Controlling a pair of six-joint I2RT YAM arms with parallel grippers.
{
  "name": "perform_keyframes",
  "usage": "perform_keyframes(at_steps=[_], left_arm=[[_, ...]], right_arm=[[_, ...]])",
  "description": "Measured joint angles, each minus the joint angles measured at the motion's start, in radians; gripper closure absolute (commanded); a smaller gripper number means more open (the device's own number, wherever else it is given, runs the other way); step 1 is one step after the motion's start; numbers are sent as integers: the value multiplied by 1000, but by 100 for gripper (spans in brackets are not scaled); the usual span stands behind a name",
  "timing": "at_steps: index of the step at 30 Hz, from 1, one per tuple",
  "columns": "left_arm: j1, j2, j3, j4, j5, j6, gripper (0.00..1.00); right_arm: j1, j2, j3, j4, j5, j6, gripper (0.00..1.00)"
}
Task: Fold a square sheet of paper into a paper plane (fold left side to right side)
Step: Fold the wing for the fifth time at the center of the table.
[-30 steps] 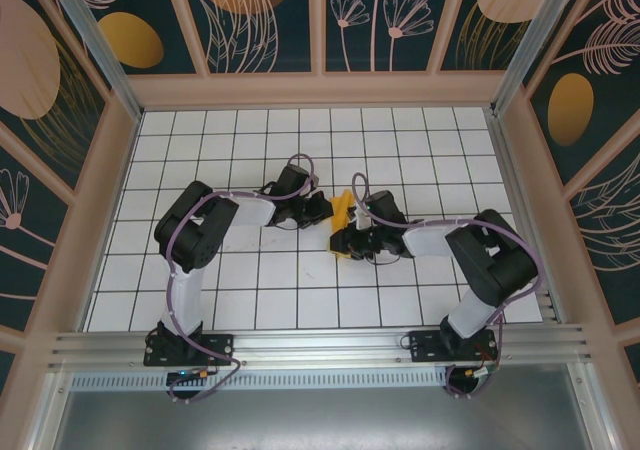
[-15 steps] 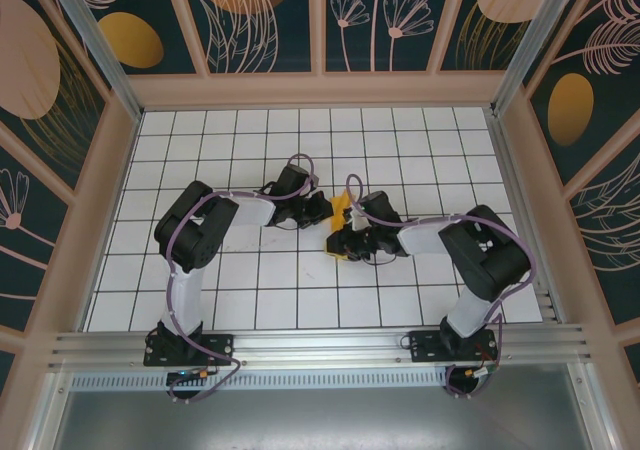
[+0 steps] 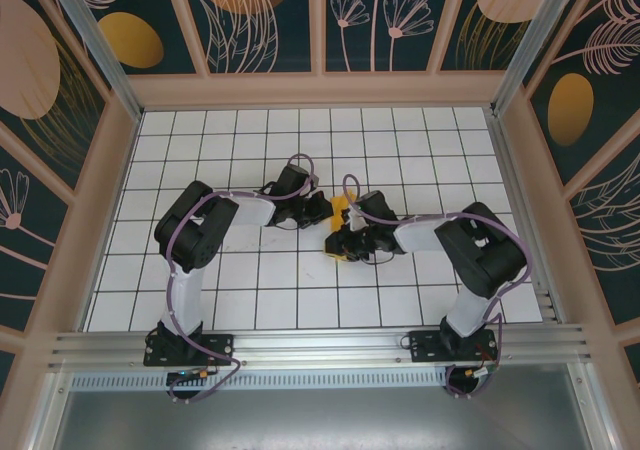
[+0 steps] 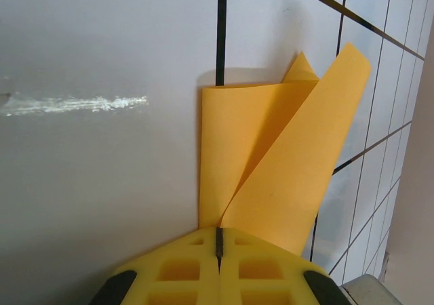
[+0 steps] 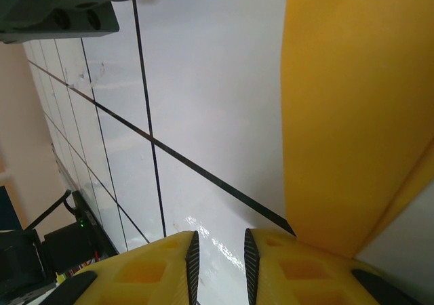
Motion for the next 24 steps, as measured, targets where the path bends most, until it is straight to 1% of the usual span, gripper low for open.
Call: perform_keyframes(at_steps=[5,8,12,14,18,21,24], left_arm=[[0,0,0,0,-1,0,94],[0,1,0,0,0,0,93],[0,2,2,0,1,0,94],[0,2,2,0,1,2,94],[0,2,3,0,1,3,94],[0,2,3,0,0,3,94],[0,2,3,0,0,3,94]], right_arm=[[8,14,43,-78,16,-25,74],[8,12,47,-90,24,-35,73],[5,-9,46,-103,34,-50,69],[-16,-40,46,-107,33,-58,65],[-83,-117,46,-96,11,-75,63],[-145,-135,48,-81,-3,-82,66],[-185,-110,66,-82,0,-84,72]])
